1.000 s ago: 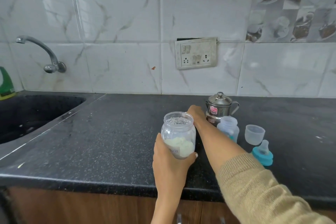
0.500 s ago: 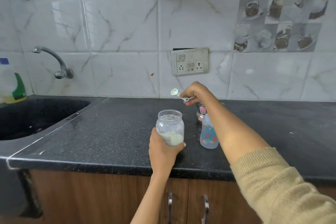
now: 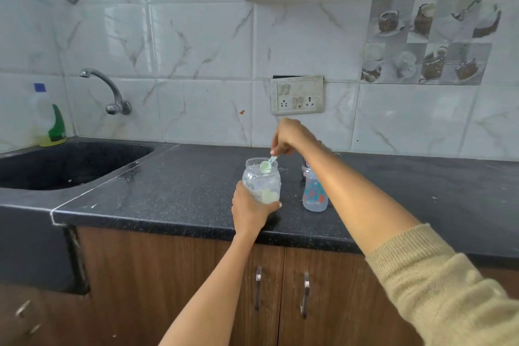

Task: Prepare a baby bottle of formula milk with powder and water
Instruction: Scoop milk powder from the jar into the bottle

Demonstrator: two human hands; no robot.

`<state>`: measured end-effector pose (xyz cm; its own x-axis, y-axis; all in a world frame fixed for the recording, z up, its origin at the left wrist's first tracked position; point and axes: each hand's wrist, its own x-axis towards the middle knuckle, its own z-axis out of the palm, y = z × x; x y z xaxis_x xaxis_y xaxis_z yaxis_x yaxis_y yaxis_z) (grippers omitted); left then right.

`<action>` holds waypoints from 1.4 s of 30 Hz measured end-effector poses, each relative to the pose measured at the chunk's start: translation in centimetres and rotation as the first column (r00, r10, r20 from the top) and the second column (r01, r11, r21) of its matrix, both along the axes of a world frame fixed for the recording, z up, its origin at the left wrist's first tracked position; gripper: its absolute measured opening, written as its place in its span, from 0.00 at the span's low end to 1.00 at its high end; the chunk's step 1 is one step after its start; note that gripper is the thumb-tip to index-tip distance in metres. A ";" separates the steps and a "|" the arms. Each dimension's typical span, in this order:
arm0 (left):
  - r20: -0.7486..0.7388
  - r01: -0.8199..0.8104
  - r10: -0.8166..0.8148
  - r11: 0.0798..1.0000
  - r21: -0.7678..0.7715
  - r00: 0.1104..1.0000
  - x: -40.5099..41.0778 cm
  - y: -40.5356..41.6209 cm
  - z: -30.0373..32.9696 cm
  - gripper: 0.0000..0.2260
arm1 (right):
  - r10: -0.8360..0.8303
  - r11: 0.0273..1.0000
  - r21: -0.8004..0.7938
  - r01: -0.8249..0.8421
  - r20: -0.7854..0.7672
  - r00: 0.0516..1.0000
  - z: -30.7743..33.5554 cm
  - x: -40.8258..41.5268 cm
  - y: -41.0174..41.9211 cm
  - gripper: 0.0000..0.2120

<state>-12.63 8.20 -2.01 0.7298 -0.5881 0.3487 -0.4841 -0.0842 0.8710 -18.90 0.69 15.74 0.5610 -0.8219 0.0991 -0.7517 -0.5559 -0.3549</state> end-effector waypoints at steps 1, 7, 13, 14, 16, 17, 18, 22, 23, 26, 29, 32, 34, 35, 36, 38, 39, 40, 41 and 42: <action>0.006 -0.003 0.003 1.000 -0.002 1.000 -0.1 0.1 0.1 0.37 | 0.016 0.998 -0.069 -0.013 0.037 0.999 -0.7 0.2 0.2 0.11; 0.000 0.004 -0.004 0.999 -0.032 1.000 -0.2 0.1 0.2 0.37 | 0.100 0.940 -0.331 -0.084 0.029 0.995 -4.1 2.4 0.6 0.09; -0.005 0.009 -0.009 0.999 -0.053 1.000 -0.1 -0.1 0.0 0.39 | 0.127 0.900 -0.416 -0.129 -0.032 0.991 -4.9 3.1 -0.1 0.11; -0.006 0.011 -0.011 0.998 -0.055 1.000 -0.1 -0.1 0.0 0.39 | 0.129 0.902 -0.411 -0.136 -0.045 0.991 -4.9 3.2 0.0 0.11; -0.009 0.012 -0.013 0.998 -0.058 1.000 0.0 -0.1 0.0 0.39 | 0.140 0.912 -0.376 -0.165 -0.091 0.986 -4.9 3.5 0.1 0.09; -0.011 0.012 -0.012 0.998 -0.060 1.000 0.0 -0.1 0.0 0.39 | 0.147 0.917 -0.354 -0.184 -0.127 0.981 -4.9 3.7 0.2 0.08; -0.011 0.012 -0.013 0.998 -0.061 1.000 -0.1 0.0 0.0 0.39 | 0.147 0.925 -0.326 -0.194 -0.164 0.975 -4.8 3.8 0.2 0.06; -0.015 0.022 -0.023 0.998 -0.054 1.000 -0.2 0.1 0.2 0.39 | 0.125 0.963 -0.195 -0.183 -0.278 0.952 -4.0 4.2 0.2 0.05; -0.017 0.023 -0.024 0.998 -0.053 1.000 -0.2 0.1 0.2 0.40 | 0.134 0.966 -0.171 -0.196 -0.315 0.940 -3.7 4.1 0.4 0.04; -0.018 0.020 -0.021 0.998 -0.053 1.000 -0.1 0.0 0.1 0.40 | 0.160 0.980 -0.056 -0.192 -0.357 0.920 -2.8 4.1 0.1 0.18; -0.010 0.019 -0.020 0.998 -0.064 1.000 -0.1 0.0 0.0 0.40 | 0.197 0.975 0.151 -0.163 -0.244 0.950 -2.3 3.6 -0.6 0.19; -0.002 0.021 -0.021 0.998 -0.063 1.000 0.1 -0.1 -0.2 0.40 | 0.137 0.946 0.291 -0.139 0.031 0.990 -1.9 2.8 -1.0 0.16; -0.003 0.016 -0.016 0.998 -0.062 1.000 0.1 -0.2 -0.2 0.40 | 0.156 0.931 0.329 -0.160 0.037 0.987 -1.7 2.3 -0.9 0.22; -0.001 0.012 -0.012 0.998 -0.063 1.000 0.1 -0.2 -0.2 0.40 | 0.166 0.901 0.398 -0.172 0.050 0.985 -1.6 1.9 -0.8 0.26; 0.002 0.011 -0.010 0.998 -0.063 1.000 0.1 -0.2 -0.2 0.40 | 0.140 0.865 0.470 -0.176 0.112 0.984 -1.4 1.5 -1.0 0.27; 0.002 0.011 -0.011 0.998 -0.067 1.000 0.2 -0.3 -0.2 0.39 | 0.068 0.850 0.499 -0.170 0.216 0.974 -1.5 0.6 -1.2 0.21; 0.007 0.010 -0.009 0.998 -0.068 1.000 0.3 -0.4 -0.3 0.39 | 0.022 0.818 0.546 -0.178 0.279 0.960 -1.6 0.3 -1.4 0.14; 0.017 0.008 -0.007 0.997 -0.071 1.000 0.3 -0.4 -0.3 0.39 | -0.021 0.796 0.579 -0.179 0.322 0.946 -1.7 -0.1 -1.5 0.07; 0.026 0.007 -0.005 0.997 -0.071 1.000 0.4 -0.5 -0.3 0.39 | -0.057 0.775 0.603 -0.187 0.361 0.931 -2.0 -0.5 -1.6 0.03; 0.030 0.004 -0.002 0.998 -0.068 1.000 0.4 -0.5 -0.4 0.39 | -0.092 0.759 0.621 -0.194 0.398 0.913 -2.3 -0.9 -1.7 0.03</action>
<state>-12.19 7.66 -2.39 0.7164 -0.5645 0.4100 -0.5103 -0.0233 0.8597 -19.84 -1.05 13.46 0.6361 -0.7395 -0.2201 -0.4506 -0.1245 -0.8840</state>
